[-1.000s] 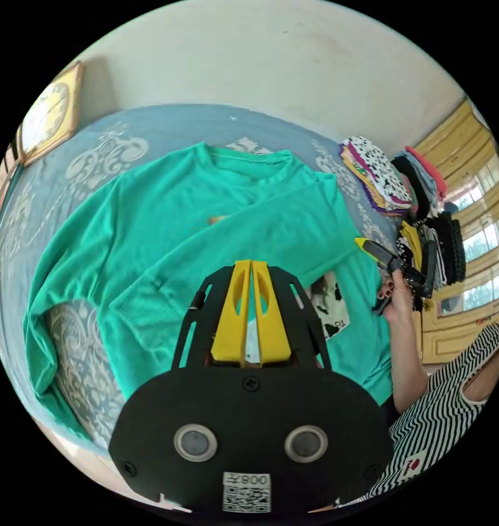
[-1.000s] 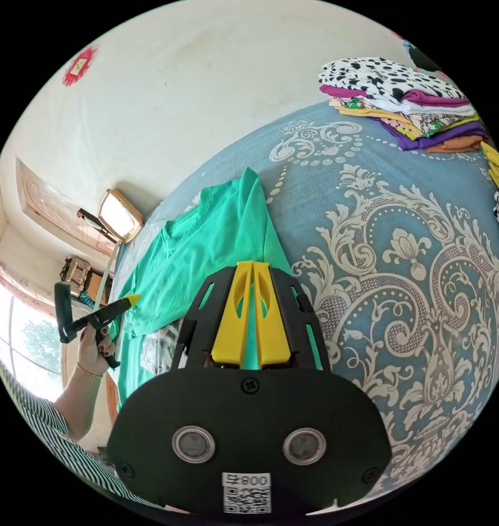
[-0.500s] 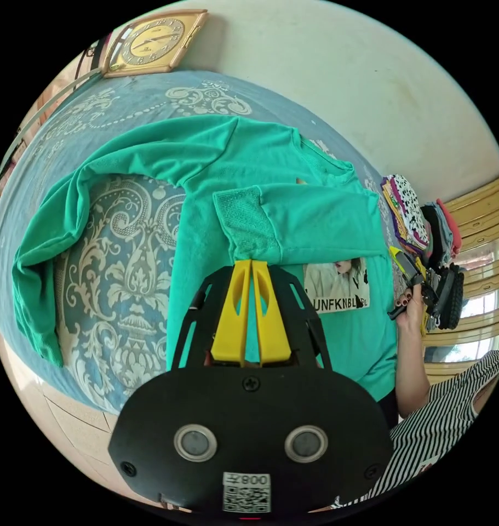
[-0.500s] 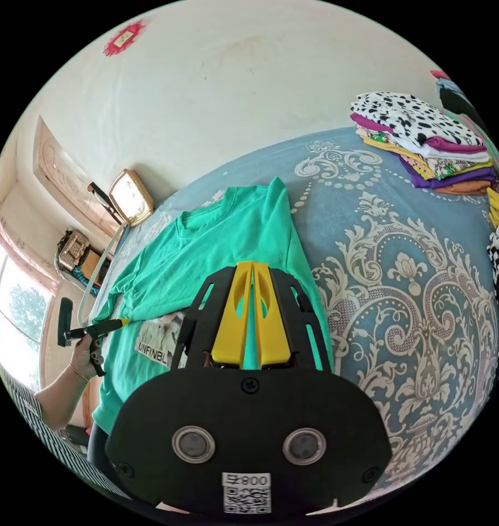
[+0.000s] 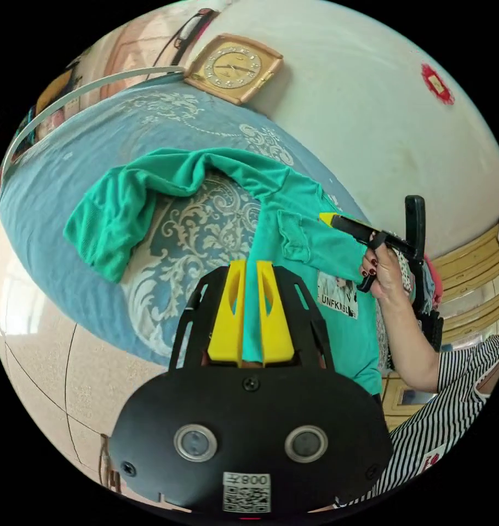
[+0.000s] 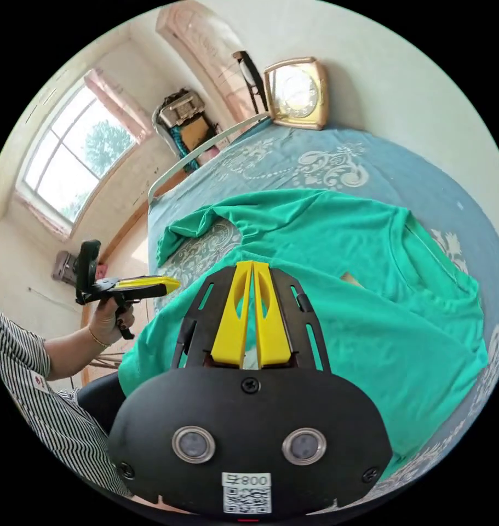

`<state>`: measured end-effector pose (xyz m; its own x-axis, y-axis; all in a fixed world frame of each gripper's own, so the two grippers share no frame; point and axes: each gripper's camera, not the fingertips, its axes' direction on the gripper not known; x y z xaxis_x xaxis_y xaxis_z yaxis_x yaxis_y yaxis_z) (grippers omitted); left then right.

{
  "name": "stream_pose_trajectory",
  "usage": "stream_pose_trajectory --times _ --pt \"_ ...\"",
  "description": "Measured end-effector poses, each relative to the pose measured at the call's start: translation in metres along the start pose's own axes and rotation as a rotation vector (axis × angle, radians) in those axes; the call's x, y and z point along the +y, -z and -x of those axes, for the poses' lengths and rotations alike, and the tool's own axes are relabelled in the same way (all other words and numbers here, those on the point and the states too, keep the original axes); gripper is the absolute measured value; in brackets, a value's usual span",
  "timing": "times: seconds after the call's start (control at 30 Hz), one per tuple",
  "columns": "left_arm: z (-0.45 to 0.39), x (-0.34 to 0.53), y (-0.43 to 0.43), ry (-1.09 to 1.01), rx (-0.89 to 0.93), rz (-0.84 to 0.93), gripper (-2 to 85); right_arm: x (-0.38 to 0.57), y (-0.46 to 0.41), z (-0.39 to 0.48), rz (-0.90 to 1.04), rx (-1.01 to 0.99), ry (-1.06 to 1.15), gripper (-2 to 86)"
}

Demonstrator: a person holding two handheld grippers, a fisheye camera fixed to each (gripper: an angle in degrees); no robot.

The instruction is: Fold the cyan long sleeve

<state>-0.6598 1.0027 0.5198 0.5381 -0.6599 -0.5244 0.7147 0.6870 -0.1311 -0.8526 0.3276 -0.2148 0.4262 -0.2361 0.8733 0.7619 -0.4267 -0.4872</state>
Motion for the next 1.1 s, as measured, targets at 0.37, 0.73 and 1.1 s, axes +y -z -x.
stream_pose_trajectory --times 0.37,0.73,1.1 --pt "0.181 0.000 0.150 0.278 -0.058 -0.093 7.0 -0.083 -0.056 0.051 0.112 -0.086 0.020 1.9" --pt "0.161 0.002 0.316 0.012 0.052 -0.315 1.7 -0.169 -0.066 0.115 0.065 -0.371 0.062 6.5" --pt "0.110 0.023 0.361 -0.175 0.049 -0.196 0.6 -0.204 -0.080 0.129 0.035 -0.686 -0.124 8.7"
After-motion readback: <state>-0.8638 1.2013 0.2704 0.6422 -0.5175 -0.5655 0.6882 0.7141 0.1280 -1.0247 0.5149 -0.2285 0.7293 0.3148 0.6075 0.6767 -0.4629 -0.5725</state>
